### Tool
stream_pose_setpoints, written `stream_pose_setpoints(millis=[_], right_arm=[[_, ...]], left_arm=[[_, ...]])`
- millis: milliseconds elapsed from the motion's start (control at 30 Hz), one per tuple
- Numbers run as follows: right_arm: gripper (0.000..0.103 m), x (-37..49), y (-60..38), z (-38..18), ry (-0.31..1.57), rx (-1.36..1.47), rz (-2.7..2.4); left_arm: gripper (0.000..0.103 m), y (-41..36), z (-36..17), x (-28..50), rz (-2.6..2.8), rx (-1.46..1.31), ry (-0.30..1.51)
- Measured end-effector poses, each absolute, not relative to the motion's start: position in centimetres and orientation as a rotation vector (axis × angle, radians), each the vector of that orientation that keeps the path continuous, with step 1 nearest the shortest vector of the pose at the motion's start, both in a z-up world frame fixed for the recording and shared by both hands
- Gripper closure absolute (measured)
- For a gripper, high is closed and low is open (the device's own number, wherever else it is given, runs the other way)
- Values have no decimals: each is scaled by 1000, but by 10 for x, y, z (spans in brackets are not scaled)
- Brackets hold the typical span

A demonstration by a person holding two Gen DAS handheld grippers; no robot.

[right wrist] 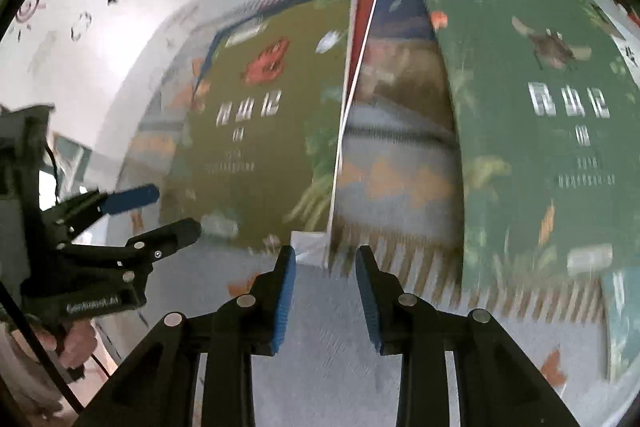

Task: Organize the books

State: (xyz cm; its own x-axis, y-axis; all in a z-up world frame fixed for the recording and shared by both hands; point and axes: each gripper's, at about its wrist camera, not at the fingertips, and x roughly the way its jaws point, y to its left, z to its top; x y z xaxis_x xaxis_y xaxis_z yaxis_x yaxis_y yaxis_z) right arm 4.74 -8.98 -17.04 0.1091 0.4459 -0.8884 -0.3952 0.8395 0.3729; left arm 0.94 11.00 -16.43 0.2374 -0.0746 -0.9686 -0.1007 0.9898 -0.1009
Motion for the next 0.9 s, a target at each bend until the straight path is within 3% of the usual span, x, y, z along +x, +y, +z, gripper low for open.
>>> stream_pose_setpoints(millis=[133, 300, 433, 767, 900], right_arm=[[73, 65, -83, -170, 1323, 76, 606], [72, 67, -83, -171, 1320, 107, 620], [80, 52, -69, -165, 1249, 5, 584], [82, -8, -96, -167, 1400, -19, 598], [82, -6, -110, -176, 1410, 22, 597]], left_arm=[[27, 128, -172, 22, -8, -292, 1359], [27, 109, -170, 17, -38, -278, 1354], [26, 96, -169, 6, -44, -225, 1363], [27, 82, -175, -63, -188, -312, 1476], [26, 90, -174, -49, -152, -327, 1443]])
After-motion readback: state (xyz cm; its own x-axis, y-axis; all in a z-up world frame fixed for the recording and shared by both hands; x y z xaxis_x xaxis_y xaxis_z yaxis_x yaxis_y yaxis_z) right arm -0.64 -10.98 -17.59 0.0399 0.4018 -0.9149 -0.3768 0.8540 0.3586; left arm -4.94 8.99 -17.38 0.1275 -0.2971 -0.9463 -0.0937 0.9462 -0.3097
